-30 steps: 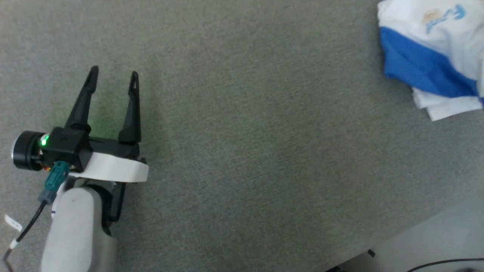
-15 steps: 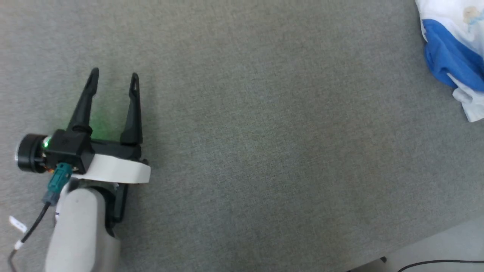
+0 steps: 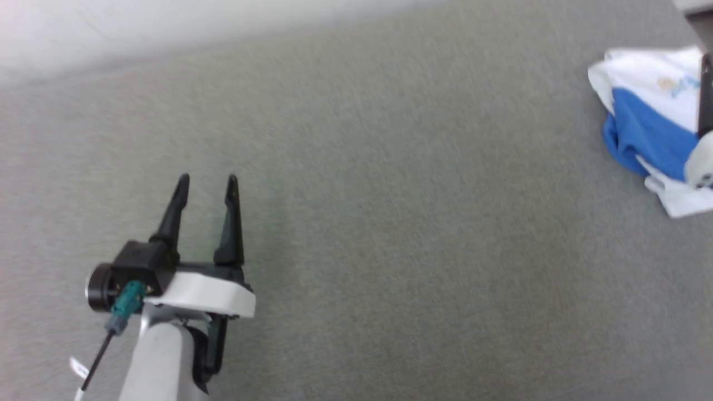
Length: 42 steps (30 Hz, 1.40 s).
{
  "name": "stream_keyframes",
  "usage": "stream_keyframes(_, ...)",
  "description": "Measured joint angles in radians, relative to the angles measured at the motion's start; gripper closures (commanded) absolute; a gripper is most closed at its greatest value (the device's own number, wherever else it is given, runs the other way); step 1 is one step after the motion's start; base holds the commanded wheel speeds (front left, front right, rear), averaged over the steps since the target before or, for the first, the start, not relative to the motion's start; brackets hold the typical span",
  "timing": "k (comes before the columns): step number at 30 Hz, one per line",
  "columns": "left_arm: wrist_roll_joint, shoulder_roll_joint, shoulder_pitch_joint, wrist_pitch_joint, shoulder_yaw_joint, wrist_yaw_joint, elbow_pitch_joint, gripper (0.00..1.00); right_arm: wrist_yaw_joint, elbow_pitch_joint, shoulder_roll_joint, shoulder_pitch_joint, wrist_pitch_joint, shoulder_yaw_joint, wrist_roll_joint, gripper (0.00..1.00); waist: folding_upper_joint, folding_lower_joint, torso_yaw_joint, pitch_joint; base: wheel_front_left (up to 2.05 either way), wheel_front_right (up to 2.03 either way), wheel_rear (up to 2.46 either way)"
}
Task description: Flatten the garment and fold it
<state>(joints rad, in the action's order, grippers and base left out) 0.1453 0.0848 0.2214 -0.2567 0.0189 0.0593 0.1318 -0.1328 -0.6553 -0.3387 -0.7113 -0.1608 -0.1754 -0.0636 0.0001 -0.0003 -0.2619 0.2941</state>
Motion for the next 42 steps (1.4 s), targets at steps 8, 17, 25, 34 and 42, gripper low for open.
stream_keyframes(8, 0.027, -0.024, -0.057, 0.000, 0.020, 0.000, 0.020, 0.00, 0.000, 0.356, 0.073, 0.302, 0.004, 0.030, 0.181, 0.00, 0.0000, 0.0000, 0.094, -0.120, 0.00, 0.00, 0.00)
stream_keyframes(17, 0.040, -0.029, -0.104, 0.000, 0.032, -0.008, 0.053, 0.00, 0.000, 0.627, 0.219, 0.566, 0.043, 0.038, 0.204, 0.00, 0.0000, 0.0000, 0.217, -0.215, 0.00, 0.00, 0.00)
stream_keyframes(25, 0.040, -0.030, -0.137, 0.000, 0.034, -0.009, 0.059, 0.00, 0.000, 0.687, 0.271, 0.708, 0.013, 0.057, 0.183, 0.00, 0.0000, 0.0001, 0.284, -0.282, 0.00, 0.00, 0.00)
stream_keyframes(34, 0.040, -0.032, -0.205, 0.000, 0.045, -0.019, 0.065, 0.00, 0.000, 0.679, 0.284, 0.824, -0.004, 0.089, 0.182, 0.00, 0.0000, 0.0002, 0.318, -0.343, 0.00, 0.00, 0.00)
stream_keyframes(42, 0.040, -0.033, -0.255, 0.000, 0.051, -0.032, 0.065, 0.00, 0.000, 0.654, 0.285, 0.860, -0.008, 0.109, 0.206, 0.00, 0.0000, 0.0001, 0.329, -0.378, 0.00, 0.00, 0.00)
